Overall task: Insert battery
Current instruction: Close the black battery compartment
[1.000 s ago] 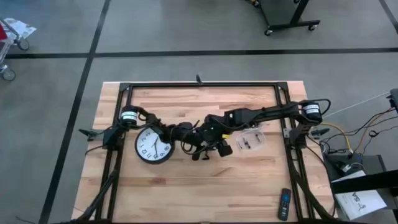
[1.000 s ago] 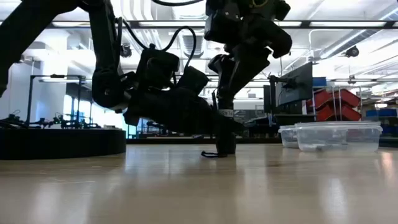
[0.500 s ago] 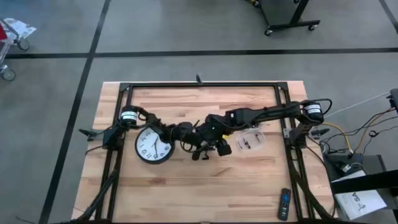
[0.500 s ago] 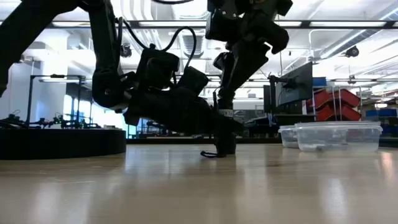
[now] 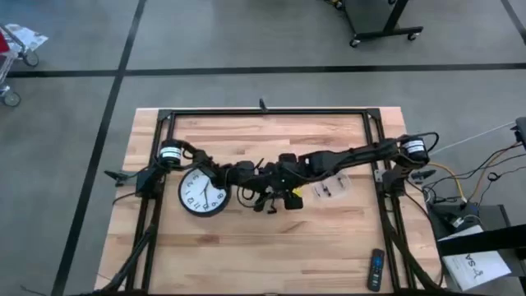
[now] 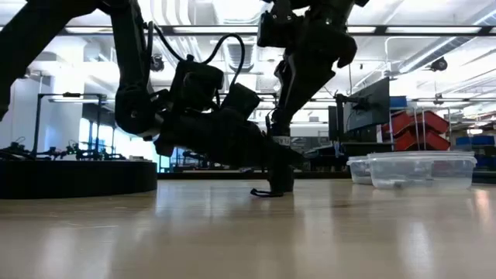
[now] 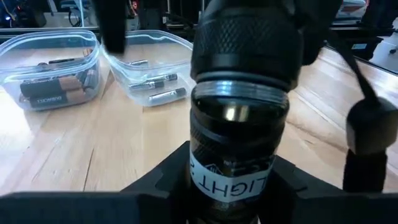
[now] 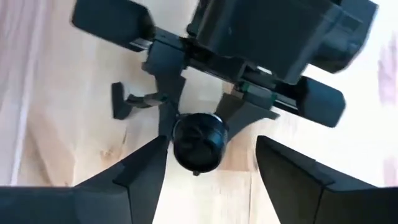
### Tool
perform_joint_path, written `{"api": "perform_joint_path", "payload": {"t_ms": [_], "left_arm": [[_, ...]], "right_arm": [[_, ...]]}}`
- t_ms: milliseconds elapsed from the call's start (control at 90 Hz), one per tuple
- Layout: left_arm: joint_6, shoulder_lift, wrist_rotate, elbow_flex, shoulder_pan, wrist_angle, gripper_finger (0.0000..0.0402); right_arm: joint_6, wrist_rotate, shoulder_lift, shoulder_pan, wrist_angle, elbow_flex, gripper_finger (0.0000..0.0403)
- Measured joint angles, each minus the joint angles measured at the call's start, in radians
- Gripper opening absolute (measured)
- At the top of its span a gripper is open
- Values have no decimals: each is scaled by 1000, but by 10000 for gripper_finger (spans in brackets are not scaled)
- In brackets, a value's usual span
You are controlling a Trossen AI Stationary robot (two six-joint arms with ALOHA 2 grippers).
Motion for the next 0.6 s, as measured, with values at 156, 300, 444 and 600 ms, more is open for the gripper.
{"api": "perform_joint_path", "payload": {"t_ms": [156,300,444,600], "left_arm": [[0,0,0,0,0,1,106],[0,0,-1,0,0,1,113],[-1,0,-1,0,0,-1,122],[0,0,-1,0,0,0,111]], "right_arm": [[44,38,0,18,3,0,211],[62,40,10,29,22,-3,190],[64,70,23,37,30,-7,172],[78,87,24,39,34,-7,152]]}}
